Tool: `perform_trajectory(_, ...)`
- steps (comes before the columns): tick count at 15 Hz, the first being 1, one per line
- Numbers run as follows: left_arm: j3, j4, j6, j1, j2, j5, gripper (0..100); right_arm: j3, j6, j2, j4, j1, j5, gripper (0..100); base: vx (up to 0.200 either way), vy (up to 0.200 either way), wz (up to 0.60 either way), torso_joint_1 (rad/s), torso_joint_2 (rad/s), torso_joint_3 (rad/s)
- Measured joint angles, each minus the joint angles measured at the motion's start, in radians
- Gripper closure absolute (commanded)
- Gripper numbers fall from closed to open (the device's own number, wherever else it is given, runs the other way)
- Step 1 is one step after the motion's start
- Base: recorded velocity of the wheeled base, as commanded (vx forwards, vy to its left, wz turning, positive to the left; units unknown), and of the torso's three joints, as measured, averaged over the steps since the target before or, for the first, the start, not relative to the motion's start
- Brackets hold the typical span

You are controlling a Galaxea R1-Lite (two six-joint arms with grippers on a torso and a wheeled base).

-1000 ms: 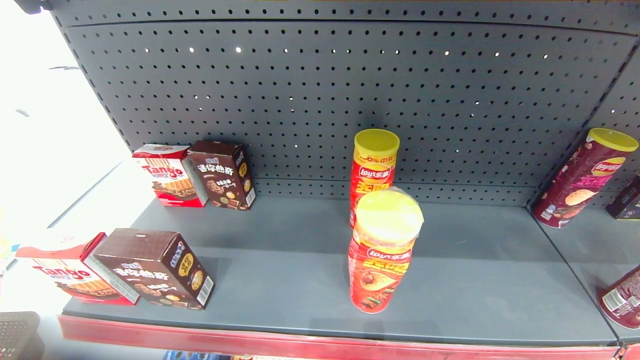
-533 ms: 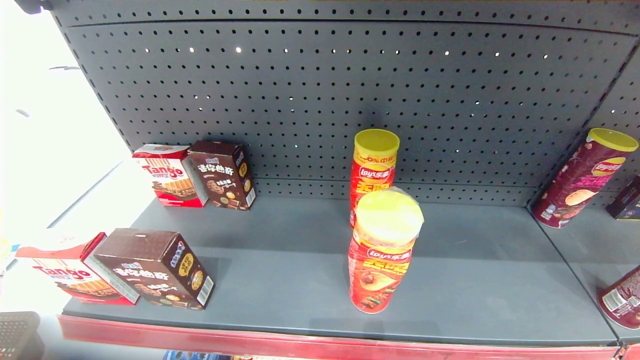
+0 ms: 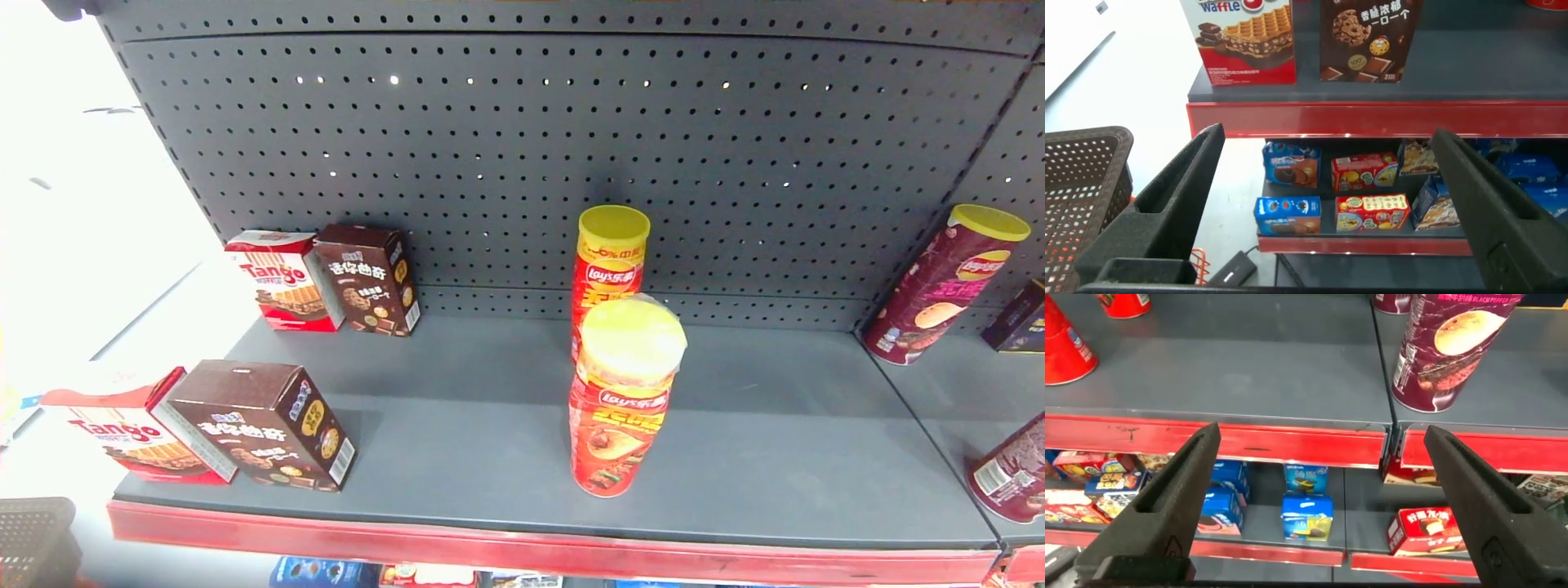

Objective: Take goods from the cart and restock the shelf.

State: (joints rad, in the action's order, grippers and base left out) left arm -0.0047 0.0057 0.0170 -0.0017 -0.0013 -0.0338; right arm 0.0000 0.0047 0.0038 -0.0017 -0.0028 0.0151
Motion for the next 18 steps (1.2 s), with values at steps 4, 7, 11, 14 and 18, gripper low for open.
perform_trajectory(4,0.0,0.0,0.0,0.0,0.0,0.0,0,0.0,0.0,0.0,0.0,0.0,0.0,0,0.0,0.0,-0.3,0.002,0.0,0.004)
perform_trajectory(7,-0.001,0.0,0.0,0.0,0.0,0.0,0,0.0,0.0,0.0,0.001,0.001,0.0,0,0.0,0.0,0.0,0.0,0.0,0.0)
perform_trajectory(11,-0.001,0.0,0.0,0.0,0.0,0.0,0,0.0,0.0,0.0,0.0,0.001,-0.001,0,0.0,0.0,-0.15,-0.001,0.0,0.001)
perform_trajectory(14,0.0,0.001,0.0,0.0,0.0,0.0,0,0.0,0.0,0.0,0.0,0.0,-0.001,0,0.0,0.0,0.0,0.0,0.0,0.0)
perform_trajectory(18,0.0,0.0,0.0,0.0,0.001,0.0,0,0.0,0.0,0.0,-0.001,0.0,-0.001,0,0.0,0.0,0.0,0.0,0.0,0.0)
